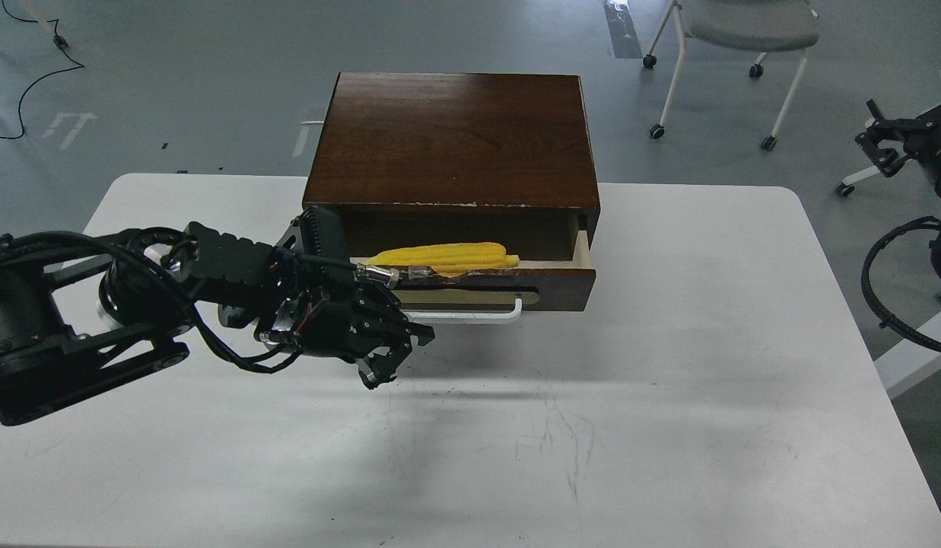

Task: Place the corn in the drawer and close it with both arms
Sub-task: 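Push the drawer front away from the robot with the left gripper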

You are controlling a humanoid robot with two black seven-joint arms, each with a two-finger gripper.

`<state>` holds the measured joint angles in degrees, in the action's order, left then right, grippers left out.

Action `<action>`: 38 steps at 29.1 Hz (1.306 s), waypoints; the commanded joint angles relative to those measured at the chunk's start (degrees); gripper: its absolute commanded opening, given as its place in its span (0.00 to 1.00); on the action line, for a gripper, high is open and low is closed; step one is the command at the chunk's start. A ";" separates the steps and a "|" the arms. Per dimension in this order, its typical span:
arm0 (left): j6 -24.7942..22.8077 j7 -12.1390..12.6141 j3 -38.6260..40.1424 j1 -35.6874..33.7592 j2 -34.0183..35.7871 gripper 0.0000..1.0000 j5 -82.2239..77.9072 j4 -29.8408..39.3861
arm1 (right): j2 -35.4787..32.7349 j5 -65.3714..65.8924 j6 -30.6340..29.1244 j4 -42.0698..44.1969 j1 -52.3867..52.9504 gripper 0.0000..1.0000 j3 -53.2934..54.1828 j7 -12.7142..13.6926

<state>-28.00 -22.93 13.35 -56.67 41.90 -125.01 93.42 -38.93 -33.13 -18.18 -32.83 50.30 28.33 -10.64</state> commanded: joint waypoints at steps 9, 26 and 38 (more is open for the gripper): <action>0.00 0.08 0.01 -2.39 -0.68 0.00 0.01 -6.76 | -0.01 0.09 -0.36 0.31 -0.38 1.00 -0.03 0.00; 2.95 -0.09 -0.16 -3.63 -1.82 0.00 0.01 -14.76 | -0.36 0.53 -0.71 0.31 -0.38 1.00 -0.30 0.18; 3.21 -0.09 -0.16 -4.94 -2.88 0.00 0.01 -16.34 | -0.53 0.53 -0.71 0.31 -0.46 1.00 -0.38 0.18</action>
<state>-24.89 -23.00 13.18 -60.92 39.08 -125.01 77.16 -39.29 -32.60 -18.90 -32.51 49.92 27.95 -10.45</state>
